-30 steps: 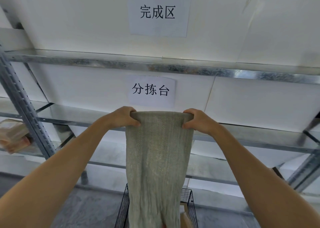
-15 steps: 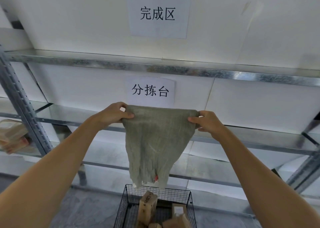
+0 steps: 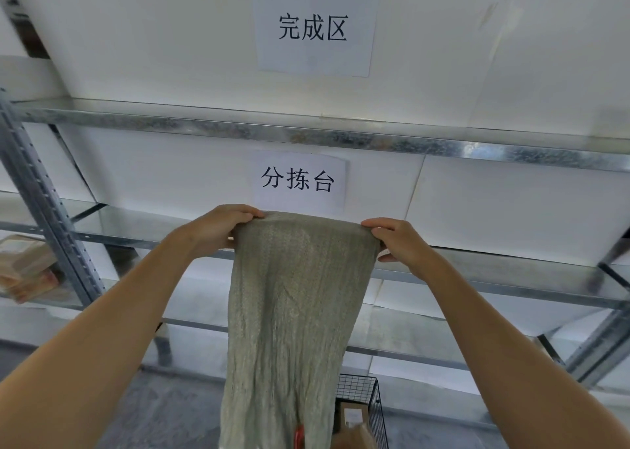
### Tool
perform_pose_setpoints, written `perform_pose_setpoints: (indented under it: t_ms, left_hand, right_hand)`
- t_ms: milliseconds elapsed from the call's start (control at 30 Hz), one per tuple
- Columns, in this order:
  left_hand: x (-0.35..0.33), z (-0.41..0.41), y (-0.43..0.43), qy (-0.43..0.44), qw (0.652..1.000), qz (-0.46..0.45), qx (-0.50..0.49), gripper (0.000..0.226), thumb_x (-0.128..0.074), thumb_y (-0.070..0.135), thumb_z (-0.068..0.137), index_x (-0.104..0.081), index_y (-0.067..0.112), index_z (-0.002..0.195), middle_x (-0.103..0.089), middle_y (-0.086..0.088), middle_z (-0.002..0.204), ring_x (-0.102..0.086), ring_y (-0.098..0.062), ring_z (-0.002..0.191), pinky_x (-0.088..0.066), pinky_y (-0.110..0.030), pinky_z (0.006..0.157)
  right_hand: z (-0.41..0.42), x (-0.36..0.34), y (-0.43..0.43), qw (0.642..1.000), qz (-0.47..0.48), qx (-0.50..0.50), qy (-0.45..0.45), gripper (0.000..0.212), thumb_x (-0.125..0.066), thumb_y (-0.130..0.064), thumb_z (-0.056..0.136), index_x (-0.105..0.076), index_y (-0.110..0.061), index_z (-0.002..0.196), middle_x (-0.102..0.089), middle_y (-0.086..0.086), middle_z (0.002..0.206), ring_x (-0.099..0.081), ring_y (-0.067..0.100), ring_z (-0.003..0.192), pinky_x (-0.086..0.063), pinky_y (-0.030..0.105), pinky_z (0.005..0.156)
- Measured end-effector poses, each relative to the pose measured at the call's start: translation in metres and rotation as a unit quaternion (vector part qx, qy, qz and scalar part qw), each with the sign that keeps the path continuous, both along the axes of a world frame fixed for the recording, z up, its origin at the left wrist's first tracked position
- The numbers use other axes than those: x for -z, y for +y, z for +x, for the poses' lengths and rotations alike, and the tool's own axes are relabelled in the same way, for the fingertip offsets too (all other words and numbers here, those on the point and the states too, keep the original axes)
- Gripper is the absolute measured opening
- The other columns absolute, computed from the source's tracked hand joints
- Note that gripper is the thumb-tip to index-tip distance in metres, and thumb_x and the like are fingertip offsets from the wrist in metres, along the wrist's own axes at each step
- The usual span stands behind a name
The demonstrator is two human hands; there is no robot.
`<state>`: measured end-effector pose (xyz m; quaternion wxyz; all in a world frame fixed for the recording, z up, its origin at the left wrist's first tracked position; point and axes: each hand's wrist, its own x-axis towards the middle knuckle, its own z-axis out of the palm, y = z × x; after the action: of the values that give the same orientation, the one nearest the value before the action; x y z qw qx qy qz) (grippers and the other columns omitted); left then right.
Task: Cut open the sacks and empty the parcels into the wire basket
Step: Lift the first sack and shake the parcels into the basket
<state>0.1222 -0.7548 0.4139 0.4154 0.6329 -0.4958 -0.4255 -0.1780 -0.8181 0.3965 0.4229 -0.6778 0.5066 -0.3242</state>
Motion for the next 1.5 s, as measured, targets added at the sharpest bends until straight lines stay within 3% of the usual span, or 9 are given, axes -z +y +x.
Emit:
perform_pose_setpoints:
  t_ms: [300, 500, 700, 800, 933, 1100, 1200, 1333, 1500]
  left_hand:
    - [-0.003, -0.012, -0.006, -0.038, 0.999, 0.002, -0.013, 0.040, -0.043, 0.010, 0.094, -0.045, 0.022, 0.132, -0.040, -0.003, 0.129, -0.040, -0.021, 0.114, -0.038, -0.031, 0.087]
    - [-0.002, -0.005, -0.003, -0.212, 0.975, -0.010, 0.070, 0.048, -0.059, 0.002, 0.086, -0.049, 0.015, 0.130, -0.048, -0.004, 0.122, -0.048, -0.021, 0.111, -0.041, -0.030, 0.087]
    - [0.003, -0.003, -0.002, -0.330, 0.940, -0.086, 0.004, 0.010, -0.067, 0.017, 0.085, -0.067, 0.013, 0.093, -0.063, 0.000, 0.086, -0.055, -0.017, 0.083, -0.039, -0.023, 0.064]
    - [-0.001, 0.000, 0.001, -0.358, 0.931, -0.074, 0.012, 0.027, -0.071, 0.026, 0.083, -0.059, 0.010, 0.063, -0.054, -0.004, 0.067, -0.045, -0.015, 0.063, -0.032, -0.024, 0.056]
    - [-0.007, 0.002, 0.005, -0.271, 0.961, -0.055, 0.020, 0.037, -0.071, 0.024, 0.083, -0.047, 0.010, 0.058, -0.045, -0.004, 0.065, -0.040, -0.015, 0.061, -0.030, -0.026, 0.057]
    - [-0.004, 0.007, 0.009, -0.093, 0.995, -0.023, 0.020, 0.019, -0.066, 0.015, 0.088, -0.062, 0.002, 0.101, -0.064, -0.007, 0.099, -0.062, -0.021, 0.096, -0.050, -0.024, 0.083]
    - [-0.004, 0.003, 0.009, -0.047, 0.999, -0.022, 0.004, 0.021, -0.062, 0.015, 0.091, -0.056, 0.006, 0.109, -0.061, -0.010, 0.105, -0.063, -0.018, 0.090, -0.055, -0.021, 0.072]
    - [-0.001, 0.004, 0.010, -0.051, 0.997, -0.032, -0.058, 0.026, -0.058, 0.021, 0.094, -0.047, 0.019, 0.118, -0.058, -0.008, 0.100, -0.060, -0.017, 0.081, -0.050, -0.023, 0.064]
    - [0.000, -0.001, 0.010, -0.044, 0.995, -0.057, -0.064, 0.011, -0.048, 0.017, 0.098, -0.058, 0.016, 0.096, -0.054, -0.005, 0.092, -0.051, -0.015, 0.069, -0.048, -0.019, 0.051]
  right_hand:
    - [0.014, 0.007, 0.001, 0.996, 0.003, -0.077, 0.051, 0.059, -0.065, -0.008, 0.084, -0.039, -0.018, 0.136, -0.044, 0.001, 0.121, -0.049, 0.019, 0.104, -0.045, 0.028, 0.077]
    - [0.012, 0.011, -0.003, 0.987, -0.100, -0.050, 0.116, 0.050, -0.071, -0.011, 0.079, -0.049, -0.015, 0.124, -0.052, 0.001, 0.110, -0.050, 0.018, 0.099, -0.040, 0.022, 0.073]
    - [0.007, 0.009, -0.007, 0.971, -0.158, -0.022, 0.178, 0.010, -0.060, -0.010, 0.087, -0.064, -0.001, 0.088, -0.062, 0.010, 0.080, -0.052, 0.018, 0.073, -0.039, 0.022, 0.061]
    - [0.002, 0.005, -0.009, 0.972, -0.113, -0.050, 0.197, 0.012, -0.055, -0.006, 0.088, -0.060, 0.002, 0.081, -0.055, 0.009, 0.072, -0.049, 0.019, 0.065, -0.041, 0.029, 0.065]
    - [-0.002, 0.000, -0.009, 0.988, -0.062, -0.063, 0.130, 0.005, -0.059, -0.006, 0.088, -0.060, -0.003, 0.091, -0.057, 0.006, 0.076, -0.052, 0.016, 0.067, -0.045, 0.029, 0.069]
    - [-0.004, -0.002, -0.007, 0.999, 0.000, -0.003, -0.033, 0.013, -0.065, -0.014, 0.088, -0.062, -0.012, 0.100, -0.060, -0.005, 0.092, -0.055, 0.007, 0.084, -0.044, 0.026, 0.076]
    - [-0.006, 0.003, -0.007, 0.993, 0.055, 0.004, -0.106, 0.022, -0.064, -0.016, 0.089, -0.062, -0.010, 0.110, -0.065, 0.001, 0.102, -0.062, 0.017, 0.095, -0.052, 0.032, 0.081]
    - [-0.006, 0.007, -0.003, 0.989, 0.055, 0.031, -0.136, 0.025, -0.063, -0.015, 0.090, -0.059, -0.010, 0.115, -0.062, 0.013, 0.106, -0.065, 0.023, 0.085, -0.057, 0.027, 0.059]
    - [0.002, 0.005, -0.002, 0.993, -0.014, 0.035, -0.111, 0.023, -0.051, -0.008, 0.095, -0.068, -0.017, 0.107, -0.060, 0.001, 0.109, -0.058, 0.012, 0.082, -0.055, 0.027, 0.058]
